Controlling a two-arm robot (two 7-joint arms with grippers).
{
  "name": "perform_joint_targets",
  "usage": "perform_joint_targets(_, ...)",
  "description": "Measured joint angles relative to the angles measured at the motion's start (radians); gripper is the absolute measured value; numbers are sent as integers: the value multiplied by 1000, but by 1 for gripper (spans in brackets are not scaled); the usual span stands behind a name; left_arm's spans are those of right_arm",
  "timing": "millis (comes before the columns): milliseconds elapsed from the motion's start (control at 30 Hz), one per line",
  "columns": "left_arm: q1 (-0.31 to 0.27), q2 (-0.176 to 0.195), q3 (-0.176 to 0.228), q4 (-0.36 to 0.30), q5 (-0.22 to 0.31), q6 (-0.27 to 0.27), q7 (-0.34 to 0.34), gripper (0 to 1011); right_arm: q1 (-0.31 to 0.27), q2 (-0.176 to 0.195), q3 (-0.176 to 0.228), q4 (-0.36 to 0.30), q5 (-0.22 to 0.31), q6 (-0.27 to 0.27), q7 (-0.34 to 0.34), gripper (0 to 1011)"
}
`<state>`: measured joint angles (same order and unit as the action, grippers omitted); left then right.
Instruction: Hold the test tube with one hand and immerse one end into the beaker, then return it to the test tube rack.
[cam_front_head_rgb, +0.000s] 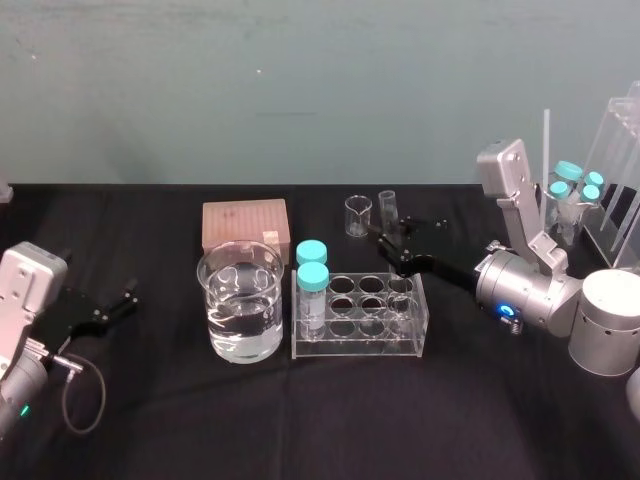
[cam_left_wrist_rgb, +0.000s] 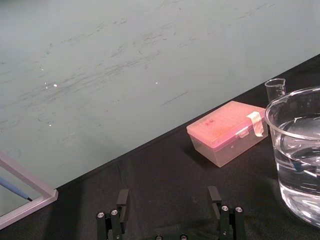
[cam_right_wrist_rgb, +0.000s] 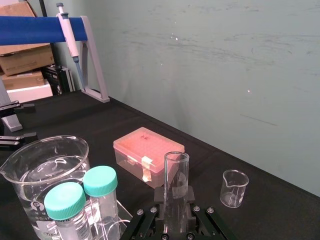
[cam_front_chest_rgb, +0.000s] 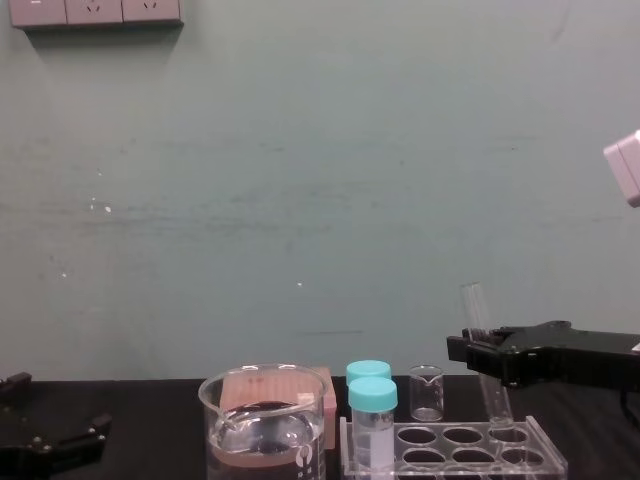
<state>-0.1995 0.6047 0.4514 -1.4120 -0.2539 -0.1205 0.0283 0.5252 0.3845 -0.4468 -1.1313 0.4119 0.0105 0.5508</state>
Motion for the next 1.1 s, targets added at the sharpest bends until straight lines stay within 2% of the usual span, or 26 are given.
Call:
perform_joint_targets(267,0,0,0,0,0,0,0,1000,0,0,0,0,0,0,0,226)
perform_joint_targets(533,0,0,0,0,0,0,0,1000,-15,-5,16,-4,4,-54,16,226)
perform_joint_targets(1100,0,0,0,0,0,0,0,1000,-61,2,66,-53,33,-120,25,226)
